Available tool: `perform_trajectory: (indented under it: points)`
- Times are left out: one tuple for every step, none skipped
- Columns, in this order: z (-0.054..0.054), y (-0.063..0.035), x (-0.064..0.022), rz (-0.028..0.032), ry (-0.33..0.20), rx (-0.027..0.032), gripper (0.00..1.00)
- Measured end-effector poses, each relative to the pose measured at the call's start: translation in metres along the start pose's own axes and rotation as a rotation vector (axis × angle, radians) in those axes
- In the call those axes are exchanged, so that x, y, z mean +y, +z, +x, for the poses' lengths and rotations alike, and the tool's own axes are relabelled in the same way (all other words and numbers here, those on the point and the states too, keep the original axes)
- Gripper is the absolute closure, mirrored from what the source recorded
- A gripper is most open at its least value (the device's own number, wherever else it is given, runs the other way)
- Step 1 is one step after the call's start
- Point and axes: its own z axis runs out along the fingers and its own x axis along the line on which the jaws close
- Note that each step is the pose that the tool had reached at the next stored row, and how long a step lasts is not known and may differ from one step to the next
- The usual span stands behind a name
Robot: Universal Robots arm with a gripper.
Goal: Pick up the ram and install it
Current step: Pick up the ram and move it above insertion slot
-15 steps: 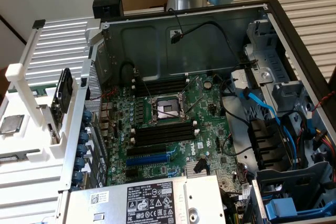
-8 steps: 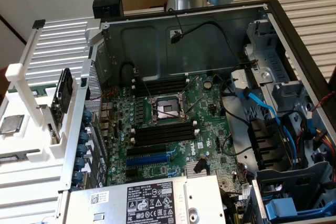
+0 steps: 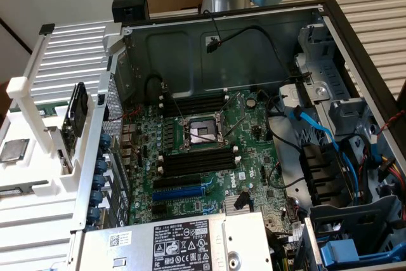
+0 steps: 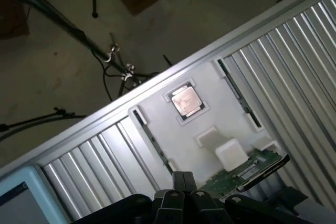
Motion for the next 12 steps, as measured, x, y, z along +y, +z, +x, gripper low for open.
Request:
perform_trajectory:
  points:
    - [0.0000,0.0001,0.0000,-0.0003,-0.018,0.0007,0.90]
    - [0.0000,0.0002,0.0000,-0.0006,-0.036,0.0013,0.90]
    - [0.0000,0.0003,0.0000,-0.0009,-0.055,0.0020,0.90]
    - [0.0000,0.0004,0.0000,-0.0013,-0.073,0.0027,0.90]
    - [0.0000,0.0005,-0.0001,-0.0017,-0.091,0.0034,0.90]
    - [0.0000,0.0008,-0.0001,-0.0021,-0.109,0.0041,0.90]
    - [0.0000,0.0010,-0.0001,-0.0024,-0.125,0.0047,0.90]
    - [0.0000,0.0015,0.0000,-0.0027,-0.136,0.0052,0.90]
    - [0.0001,0.0023,0.0001,-0.0028,-0.144,0.0056,0.90]
    - [0.0001,0.0028,0.0001,-0.0030,-0.151,0.0059,0.90]
    - [0.0001,0.0028,0.0001,-0.0031,-0.154,0.0061,0.90]
    - [0.0001,0.0028,0.0001,-0.0032,-0.154,0.0062,0.90]
